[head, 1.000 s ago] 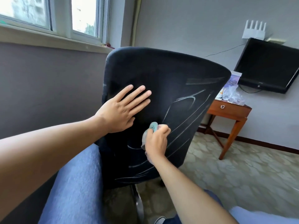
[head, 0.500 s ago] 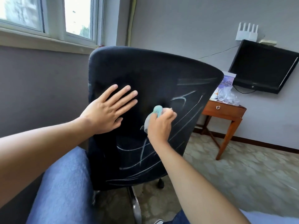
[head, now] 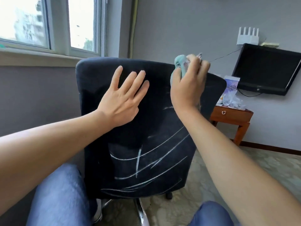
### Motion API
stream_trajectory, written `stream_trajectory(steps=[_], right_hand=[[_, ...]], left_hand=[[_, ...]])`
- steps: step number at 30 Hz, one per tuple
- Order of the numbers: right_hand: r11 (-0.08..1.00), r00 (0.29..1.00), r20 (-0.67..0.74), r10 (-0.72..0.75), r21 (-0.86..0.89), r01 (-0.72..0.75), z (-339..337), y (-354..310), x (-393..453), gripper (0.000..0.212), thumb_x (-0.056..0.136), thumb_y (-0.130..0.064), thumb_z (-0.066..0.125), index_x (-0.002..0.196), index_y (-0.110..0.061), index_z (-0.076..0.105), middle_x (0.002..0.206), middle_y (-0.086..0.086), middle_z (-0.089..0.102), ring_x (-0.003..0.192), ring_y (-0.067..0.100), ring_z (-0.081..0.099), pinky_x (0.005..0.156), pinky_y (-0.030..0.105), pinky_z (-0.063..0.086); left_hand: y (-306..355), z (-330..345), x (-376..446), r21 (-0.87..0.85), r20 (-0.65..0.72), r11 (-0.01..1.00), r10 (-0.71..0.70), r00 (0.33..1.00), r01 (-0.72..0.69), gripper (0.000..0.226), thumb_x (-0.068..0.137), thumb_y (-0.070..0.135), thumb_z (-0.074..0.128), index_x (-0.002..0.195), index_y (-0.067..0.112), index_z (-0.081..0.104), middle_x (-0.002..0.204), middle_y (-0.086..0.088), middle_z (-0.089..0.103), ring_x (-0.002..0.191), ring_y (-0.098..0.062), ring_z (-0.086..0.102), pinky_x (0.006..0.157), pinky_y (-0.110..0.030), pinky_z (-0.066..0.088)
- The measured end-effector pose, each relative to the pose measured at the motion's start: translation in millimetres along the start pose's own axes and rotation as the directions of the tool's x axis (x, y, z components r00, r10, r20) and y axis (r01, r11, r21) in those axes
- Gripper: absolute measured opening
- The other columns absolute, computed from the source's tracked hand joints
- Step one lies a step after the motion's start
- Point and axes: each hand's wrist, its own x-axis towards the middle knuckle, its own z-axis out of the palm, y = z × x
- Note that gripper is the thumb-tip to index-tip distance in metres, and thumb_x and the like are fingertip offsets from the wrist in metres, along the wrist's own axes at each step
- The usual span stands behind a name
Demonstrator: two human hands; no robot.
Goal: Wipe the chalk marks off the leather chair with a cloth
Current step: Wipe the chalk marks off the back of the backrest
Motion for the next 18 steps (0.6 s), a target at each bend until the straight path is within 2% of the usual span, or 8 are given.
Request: stream_trajectory(steps=[2,5,8,9,11,13,15,18], right_hand=[[0.999,0.998,0.053,0.031,-0.026,-0.03,6,7,-34,0.041,0.091,-0.019,0.057,0.127,0.0,0.05,0.122,0.021,0.05,0.102,0.036,0.059,0.077,0.041,0.058],[0.991,0.936,0.351,0.027,-0.133,0.021,-4,32,-134,0.052,0.088,-0.016,0.067,0.131,0.002,0.045,0.125,0.019,0.047,0.104,0.036,0.062,0.079,0.039,0.061],[0.985,0.848,0.53,-0.003,-0.144,0.093,-23,69,-189,0.042,0.086,-0.011,0.071,0.121,-0.006,0.048,0.119,0.015,0.049,0.104,0.031,0.063,0.079,0.038,0.062],[0.989,0.859,0.508,0.064,-0.15,0.014,-27,78,-185,0.039,0.088,-0.012,0.07,0.12,-0.006,0.049,0.119,0.014,0.049,0.105,0.032,0.062,0.08,0.039,0.061],[0.923,0.871,0.305,0.385,-0.154,-0.354,-29,95,-149,0.034,0.094,-0.018,0.065,0.122,-0.005,0.051,0.123,0.016,0.047,0.106,0.037,0.061,0.082,0.041,0.056],[0.657,0.656,0.034,0.754,-0.021,-0.753,-32,113,-87,0.032,0.098,-0.021,0.058,0.126,-0.009,0.048,0.131,0.016,0.046,0.109,0.036,0.058,0.084,0.038,0.048],[0.51,0.508,-0.051,0.86,0.134,-0.849,-35,127,-23,0.028,0.1,-0.021,0.057,0.125,-0.015,0.047,0.133,0.013,0.049,0.112,0.03,0.059,0.086,0.034,0.049],[0.572,0.578,-0.023,0.816,0.184,-0.799,-30,109,19,0.019,0.101,-0.023,0.056,0.116,-0.017,0.045,0.126,0.011,0.049,0.103,0.024,0.06,0.087,0.035,0.055]], left_hand=[[-2,-12,28,-0.023,-0.01,0.999,-0.043,0.999,0.043,0.072,0.09,0.026,0.046,0.157,0.005,0.032,0.168,-0.027,0.021,0.153,-0.043,0.024,0.123,-0.071,0.014],[-8,-25,59,-0.066,0.123,0.992,-0.1,0.987,0.109,0.086,0.088,0.037,0.048,0.163,0.01,0.016,0.169,-0.027,0.012,0.157,-0.048,0.01,0.122,-0.073,0.011],[-6,-26,67,-0.078,0.232,0.986,-0.128,0.964,0.149,0.097,0.082,0.042,0.057,0.163,0.013,0.012,0.146,-0.024,0.037,0.134,-0.047,0.038,0.116,-0.07,0.024],[-2,-28,65,-0.081,0.236,0.983,-0.14,0.962,0.164,0.096,0.079,0.04,0.059,0.16,0.013,0.016,0.137,-0.023,0.041,0.122,-0.044,0.043,0.113,-0.067,0.028],[4,-29,66,-0.119,0.223,0.973,-0.168,0.96,0.198,0.09,0.074,0.035,0.06,0.153,0.013,0.025,0.128,-0.02,0.043,0.112,-0.04,0.044,0.109,-0.061,0.03],[5,-31,68,-0.21,0.217,0.948,-0.191,0.957,0.237,0.084,0.069,0.031,0.064,0.145,0.013,0.031,0.122,-0.017,0.044,0.109,-0.038,0.043,0.106,-0.057,0.027],[0,-29,70,-0.308,0.217,0.911,-0.213,0.952,0.274,0.082,0.066,0.028,0.067,0.14,0.015,0.035,0.117,-0.013,0.043,0.109,-0.037,0.042,0.105,-0.054,0.025],[-6,-28,71,-0.384,0.241,0.868,-0.235,0.942,0.315,0.082,0.066,0.027,0.072,0.139,0.018,0.038,0.114,-0.01,0.043,0.11,-0.035,0.042,0.105,-0.052,0.024]])
